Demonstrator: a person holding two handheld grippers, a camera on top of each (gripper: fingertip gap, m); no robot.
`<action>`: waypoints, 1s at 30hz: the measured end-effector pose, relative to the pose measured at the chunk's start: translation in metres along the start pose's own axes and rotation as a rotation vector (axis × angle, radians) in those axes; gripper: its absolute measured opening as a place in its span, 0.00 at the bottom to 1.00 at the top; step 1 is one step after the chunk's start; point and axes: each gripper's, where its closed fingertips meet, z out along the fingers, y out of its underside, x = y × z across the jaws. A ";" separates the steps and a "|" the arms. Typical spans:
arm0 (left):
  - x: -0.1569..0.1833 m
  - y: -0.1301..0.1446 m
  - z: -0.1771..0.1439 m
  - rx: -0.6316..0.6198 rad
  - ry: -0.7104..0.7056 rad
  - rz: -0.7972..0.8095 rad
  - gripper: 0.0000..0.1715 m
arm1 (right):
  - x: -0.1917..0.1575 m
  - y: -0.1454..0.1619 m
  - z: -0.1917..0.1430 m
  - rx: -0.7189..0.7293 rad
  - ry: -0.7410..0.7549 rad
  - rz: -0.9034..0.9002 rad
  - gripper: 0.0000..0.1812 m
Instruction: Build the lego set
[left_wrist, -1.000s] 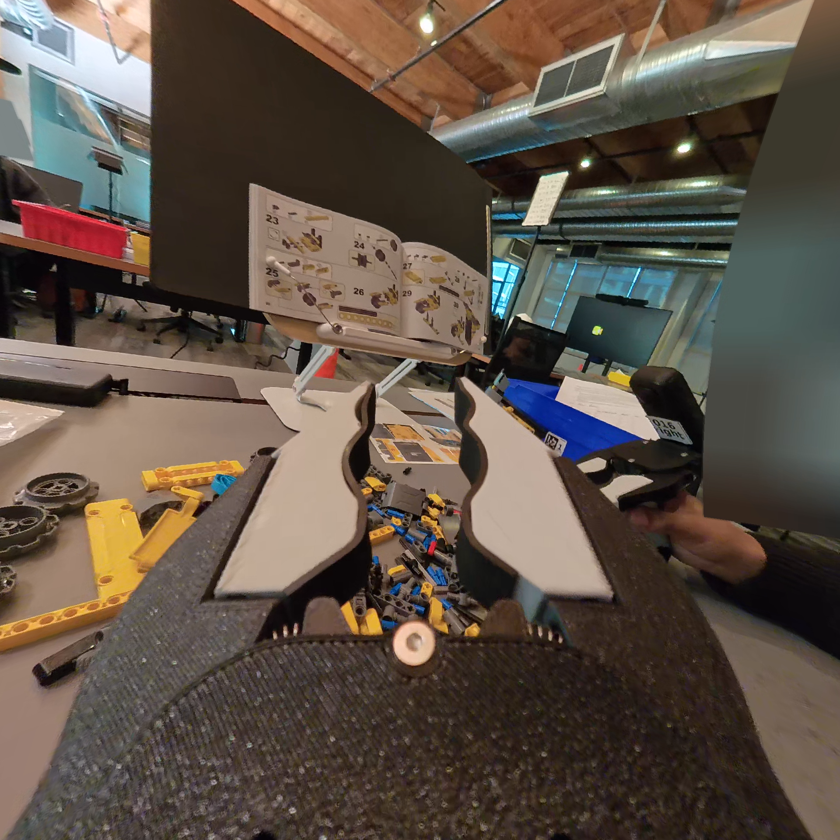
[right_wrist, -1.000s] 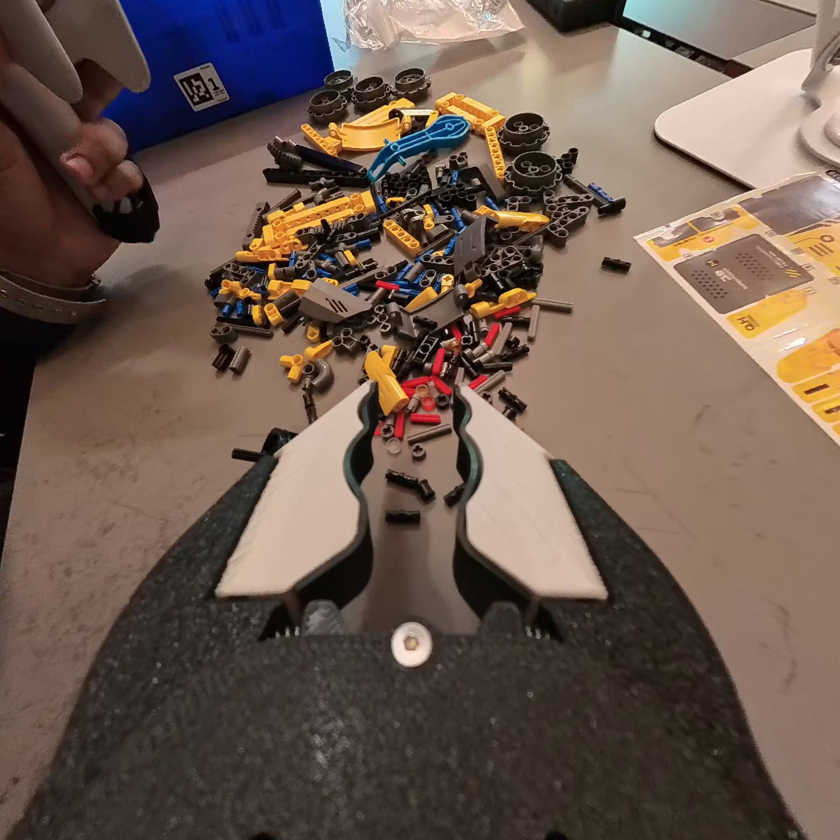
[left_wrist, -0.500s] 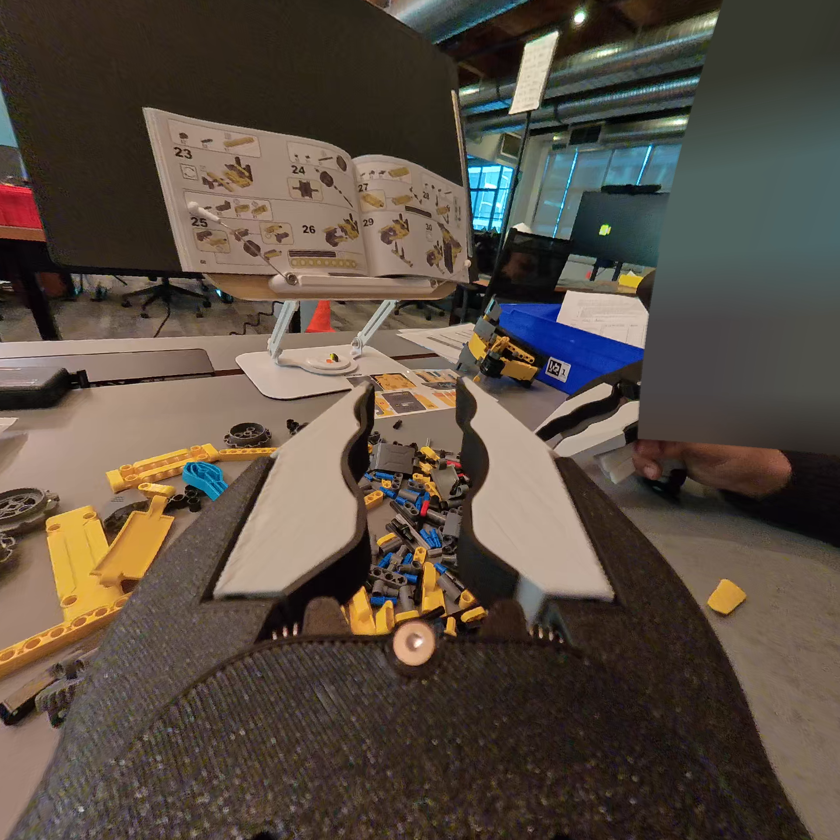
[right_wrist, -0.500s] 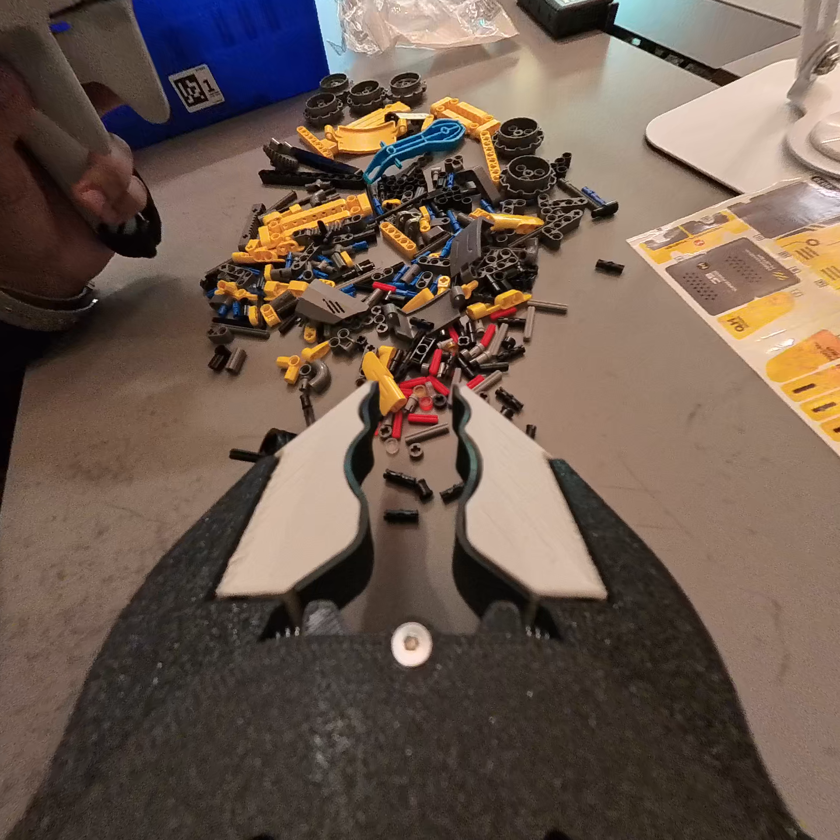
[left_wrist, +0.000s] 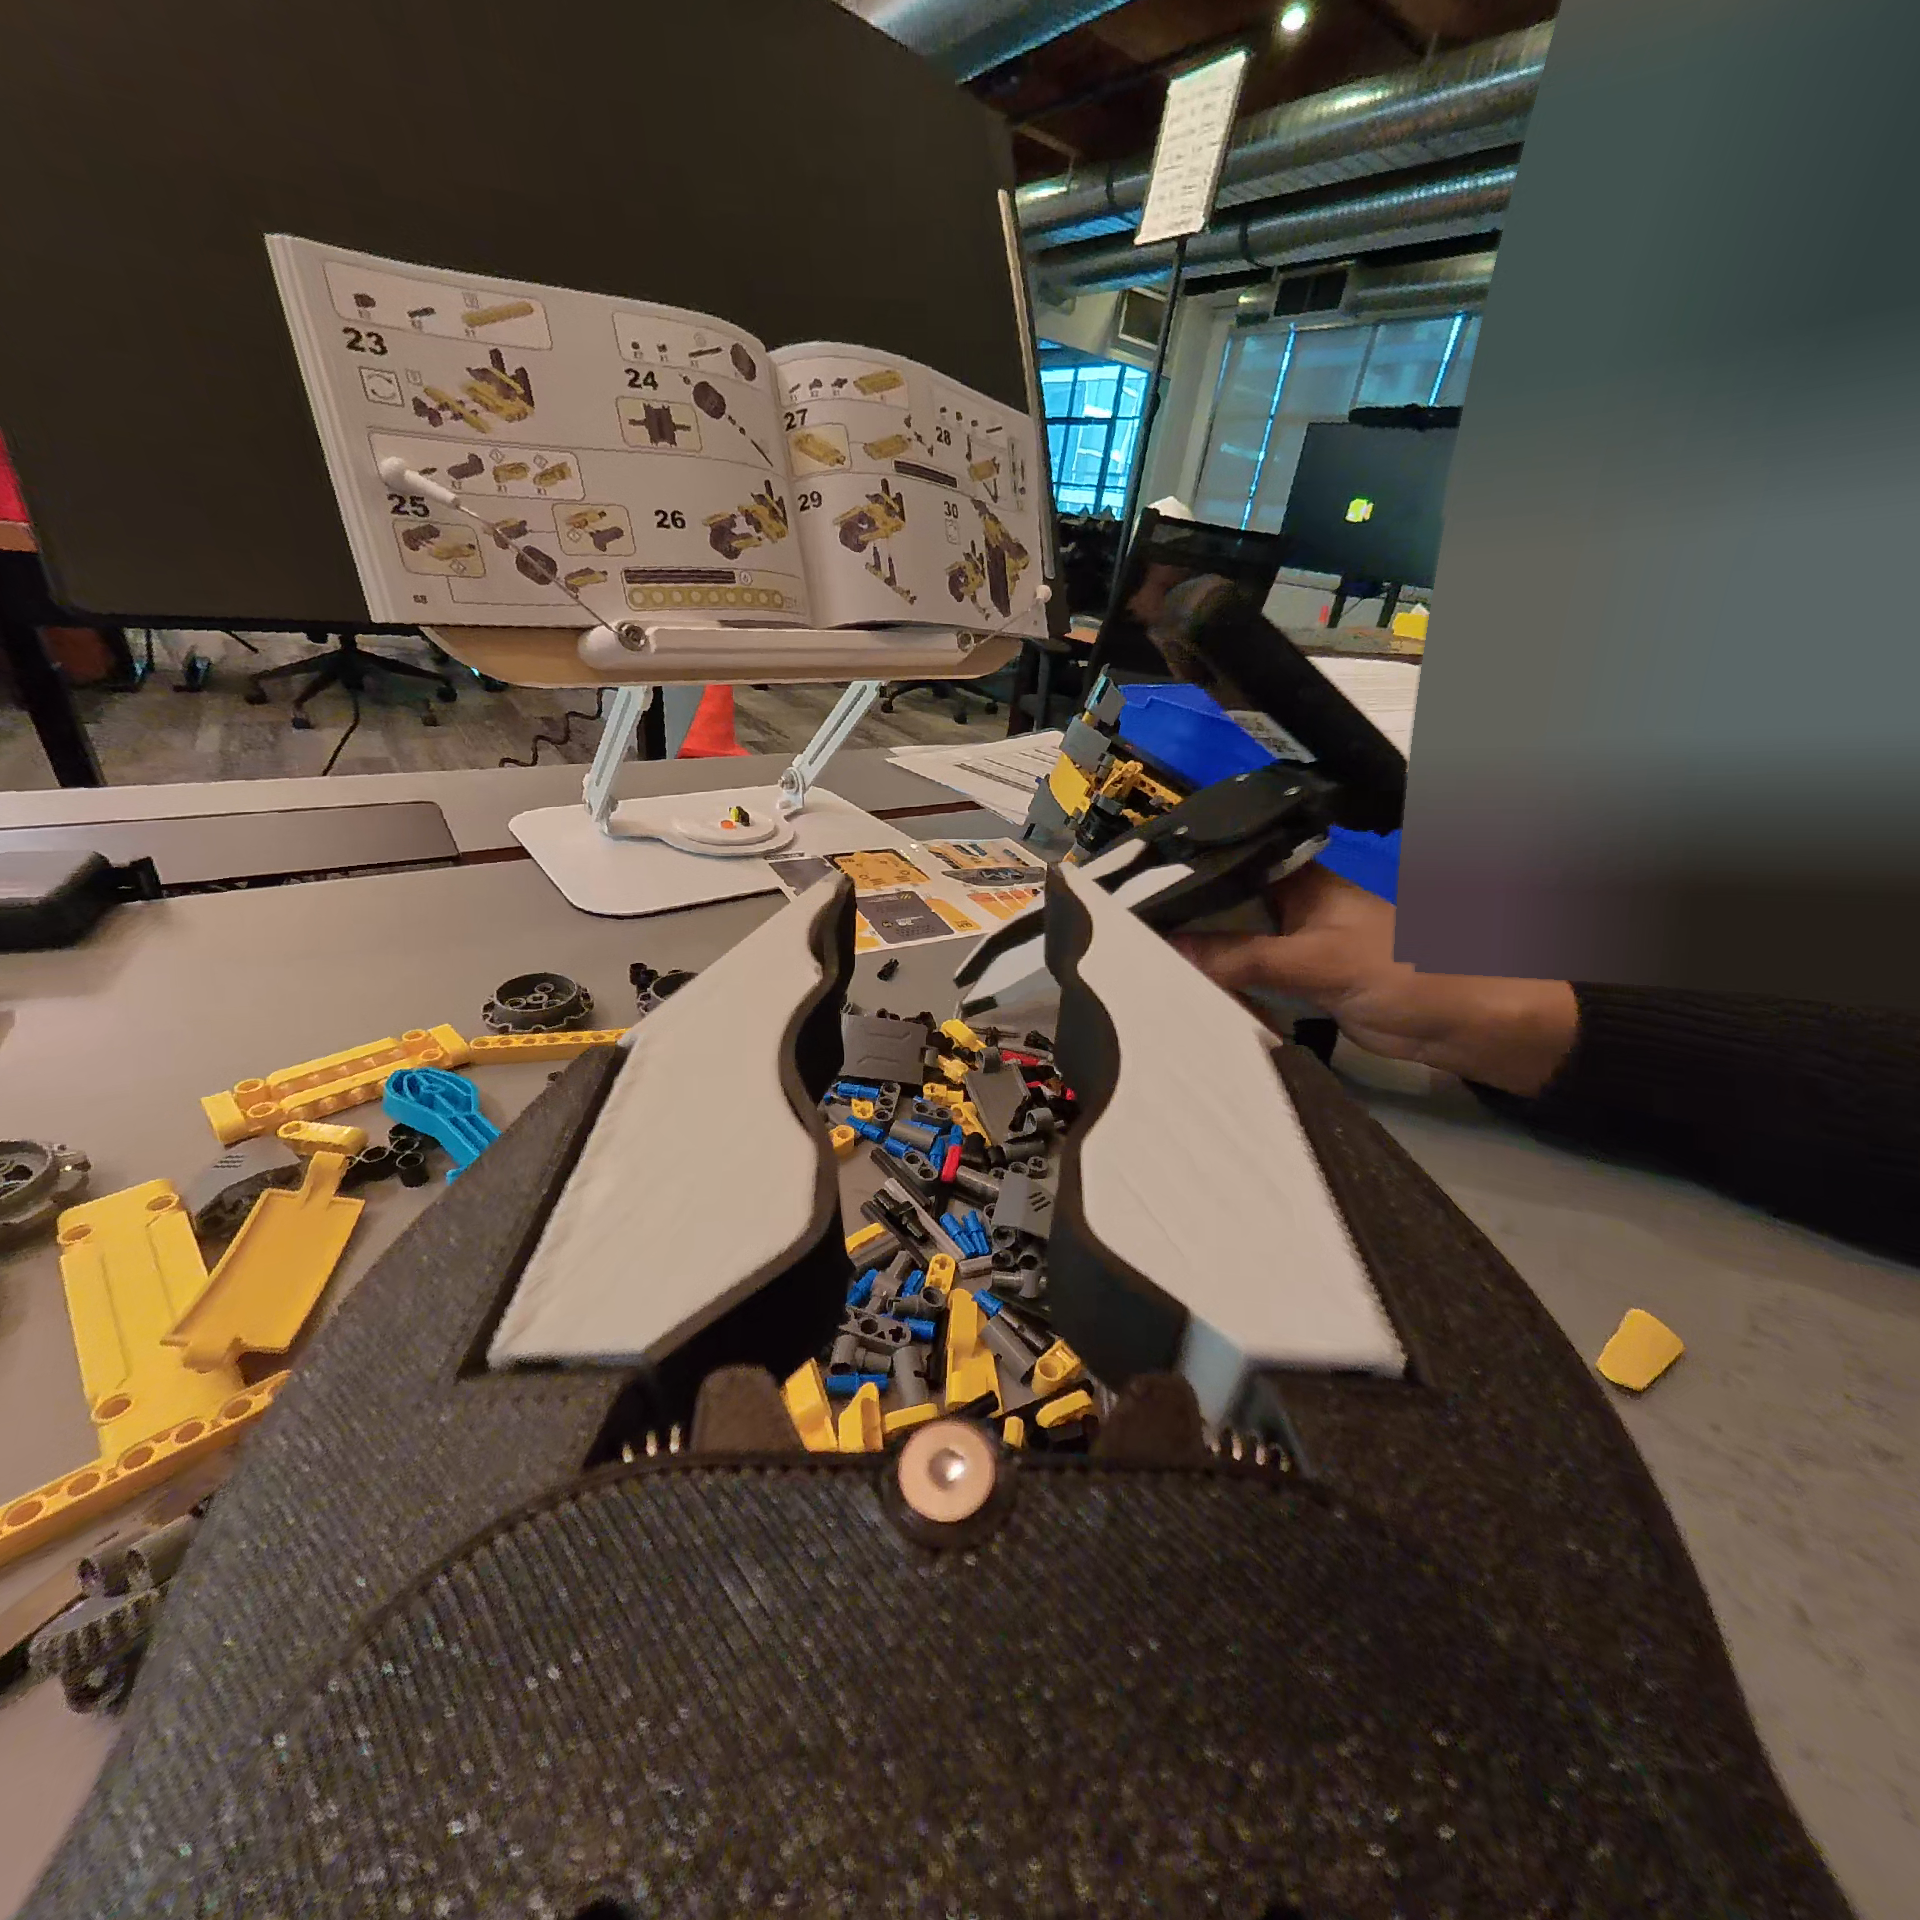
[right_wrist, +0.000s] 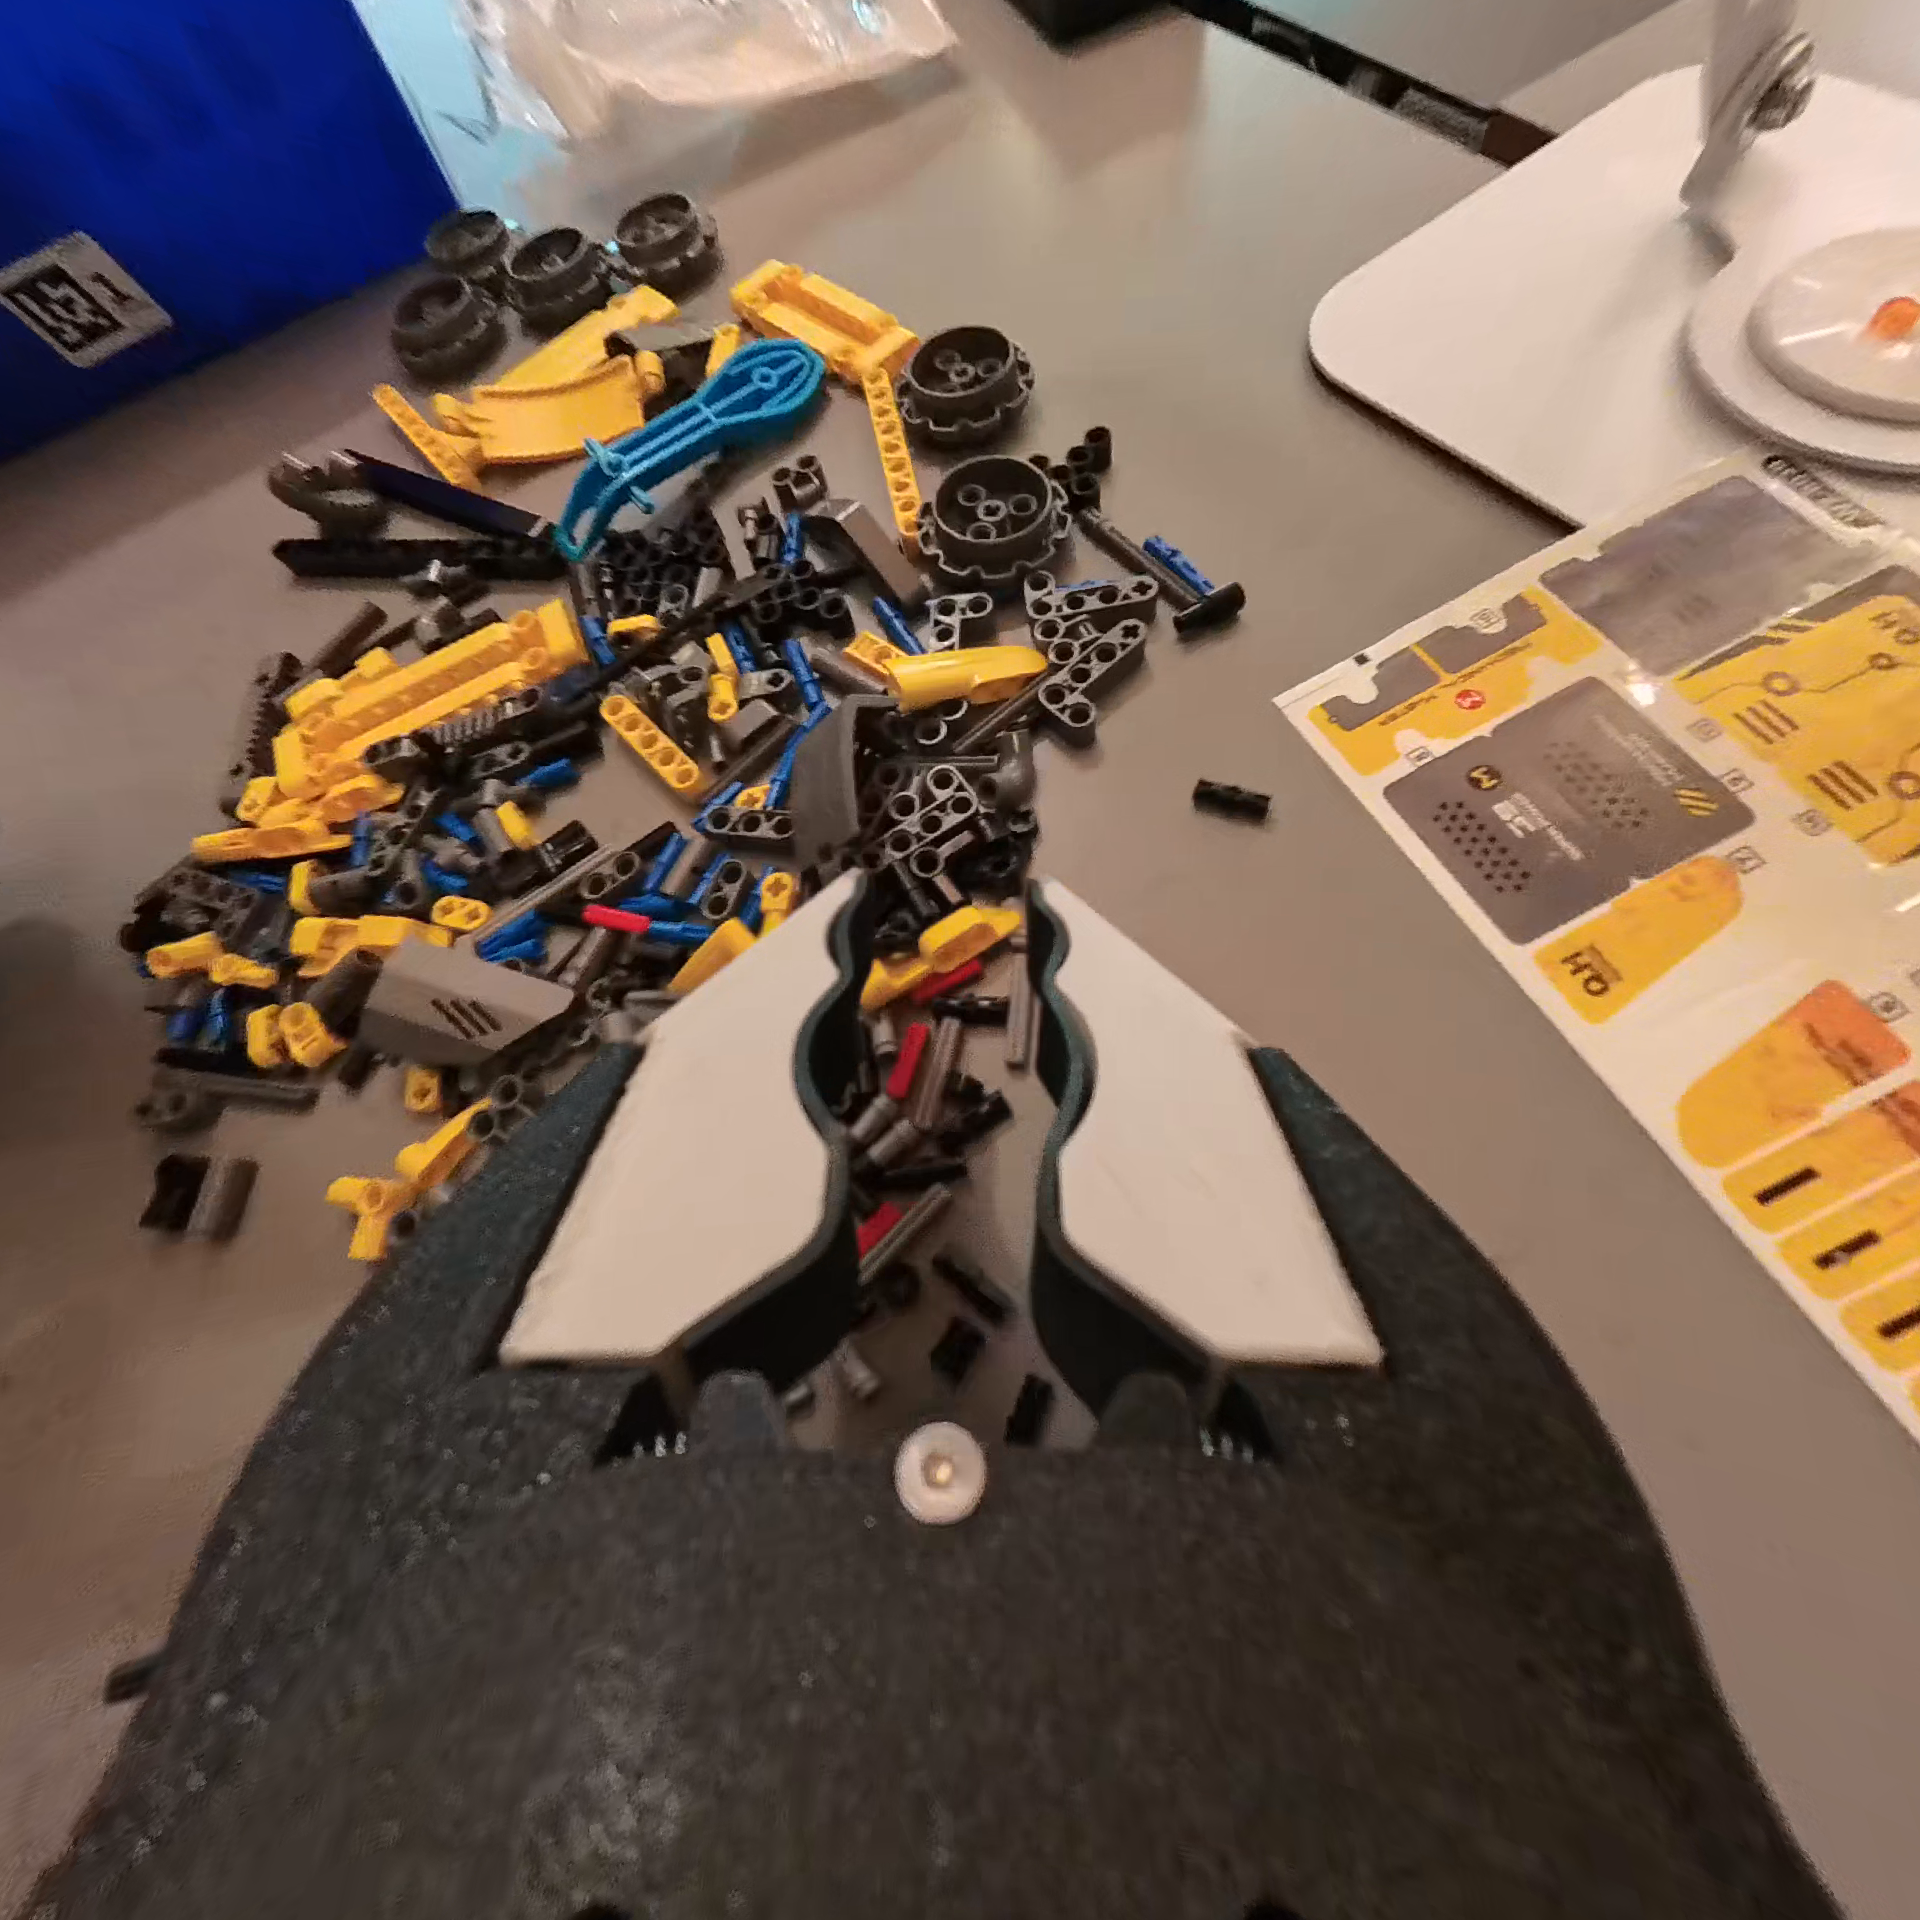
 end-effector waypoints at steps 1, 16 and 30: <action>0.000 0.000 0.000 0.003 -0.001 0.000 0.19 | 0.001 0.002 0.004 -0.027 -0.007 0.007 0.16; 0.002 0.001 0.001 -0.009 -0.003 0.018 0.20 | 0.001 0.016 0.010 -0.117 -0.082 0.093 0.07; 0.002 0.002 0.001 -0.011 -0.002 0.012 0.21 | -0.004 0.008 0.002 -0.053 -0.053 -0.003 0.01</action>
